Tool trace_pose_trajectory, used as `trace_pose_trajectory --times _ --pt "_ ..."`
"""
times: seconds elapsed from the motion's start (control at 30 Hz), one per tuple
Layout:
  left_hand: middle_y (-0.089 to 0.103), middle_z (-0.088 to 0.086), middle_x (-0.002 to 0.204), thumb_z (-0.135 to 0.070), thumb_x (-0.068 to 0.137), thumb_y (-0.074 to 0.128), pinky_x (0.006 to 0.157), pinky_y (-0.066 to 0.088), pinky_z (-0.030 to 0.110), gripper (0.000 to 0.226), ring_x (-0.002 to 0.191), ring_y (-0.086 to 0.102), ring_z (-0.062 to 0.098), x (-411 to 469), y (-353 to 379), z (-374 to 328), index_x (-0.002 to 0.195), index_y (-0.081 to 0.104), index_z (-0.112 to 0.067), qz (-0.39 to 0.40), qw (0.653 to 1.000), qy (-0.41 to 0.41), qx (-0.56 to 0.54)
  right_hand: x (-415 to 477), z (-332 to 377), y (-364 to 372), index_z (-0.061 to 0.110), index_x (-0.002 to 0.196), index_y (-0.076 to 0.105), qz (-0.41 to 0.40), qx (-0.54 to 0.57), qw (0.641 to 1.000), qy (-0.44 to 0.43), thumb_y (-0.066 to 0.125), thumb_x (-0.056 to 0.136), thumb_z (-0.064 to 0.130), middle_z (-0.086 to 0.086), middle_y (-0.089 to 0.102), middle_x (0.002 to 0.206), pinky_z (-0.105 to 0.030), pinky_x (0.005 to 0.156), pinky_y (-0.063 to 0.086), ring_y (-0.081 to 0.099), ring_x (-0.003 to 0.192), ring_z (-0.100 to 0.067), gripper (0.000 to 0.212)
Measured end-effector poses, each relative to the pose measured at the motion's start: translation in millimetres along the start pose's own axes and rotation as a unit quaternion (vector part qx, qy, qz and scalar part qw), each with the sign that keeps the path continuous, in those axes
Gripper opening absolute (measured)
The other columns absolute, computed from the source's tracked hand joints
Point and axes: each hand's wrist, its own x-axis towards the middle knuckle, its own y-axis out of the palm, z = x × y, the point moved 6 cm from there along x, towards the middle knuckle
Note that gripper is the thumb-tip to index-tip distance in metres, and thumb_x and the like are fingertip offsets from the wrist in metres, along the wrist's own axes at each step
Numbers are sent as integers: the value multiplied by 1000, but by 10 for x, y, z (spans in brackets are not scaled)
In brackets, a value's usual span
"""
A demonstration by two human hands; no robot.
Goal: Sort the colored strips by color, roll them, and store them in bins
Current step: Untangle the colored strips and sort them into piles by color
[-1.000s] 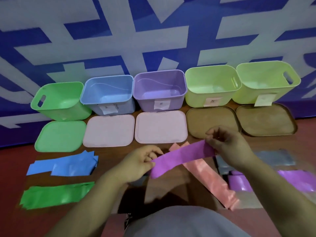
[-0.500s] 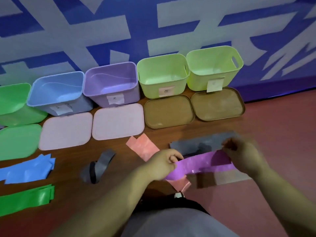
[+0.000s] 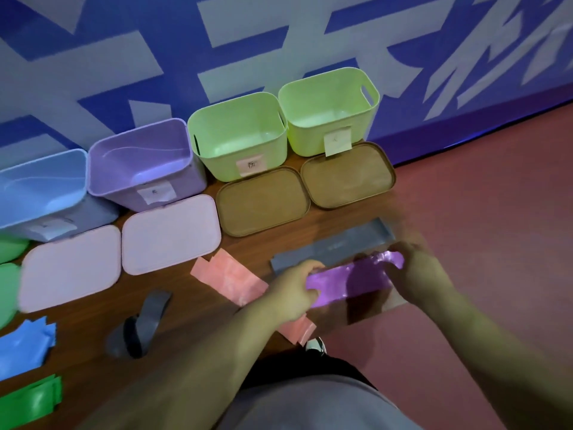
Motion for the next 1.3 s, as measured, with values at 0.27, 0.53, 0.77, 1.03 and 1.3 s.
trace_pose_trajectory --times 0.27,0.53,0.77,1.03,1.3 --pt "56 -10 130 -13 83 68 100 47 28 56 123 53 9 -604 -382 708 134 53 -31 -99 992 -73 2 -407 922 589 19 109 65 117 28 979 -167 65 80 24 -5 65 107 -35 81 50 60 97 -28 30" --pt "52 -12 133 -17 85 71 100 44 22 57 122 53 8 -1244 -781 1355 136 52 -33 -196 975 -105 -20 -712 1860 1130 23 119 62 210 -7 940 -270 64 82 33 4 61 114 -24 81 46 63 98 -18 39" --pt "50 -9 135 -27 86 69 101 44 25 56 125 51 11 -1755 -1254 2085 138 50 -30 -231 963 -135 -10 -876 2624 1642 24 125 61 238 -44 921 -304 64 80 31 3 60 128 -25 92 44 59 112 -19 46" --pt "35 -4 151 -42 86 64 111 30 30 65 137 34 23 -2154 -1885 2804 147 41 -36 -249 949 -165 103 -957 3532 2335 19 126 60 249 -58 921 -293 63 82 32 -6 61 120 -33 96 45 58 111 -25 46" --pt "39 -11 143 -52 90 55 106 39 27 48 129 46 12 -2122 -2046 3164 136 51 -36 -137 977 -156 52 -883 4081 2862 19 139 46 268 -76 936 -215 64 83 28 -3 47 136 -33 109 38 49 126 -24 59"
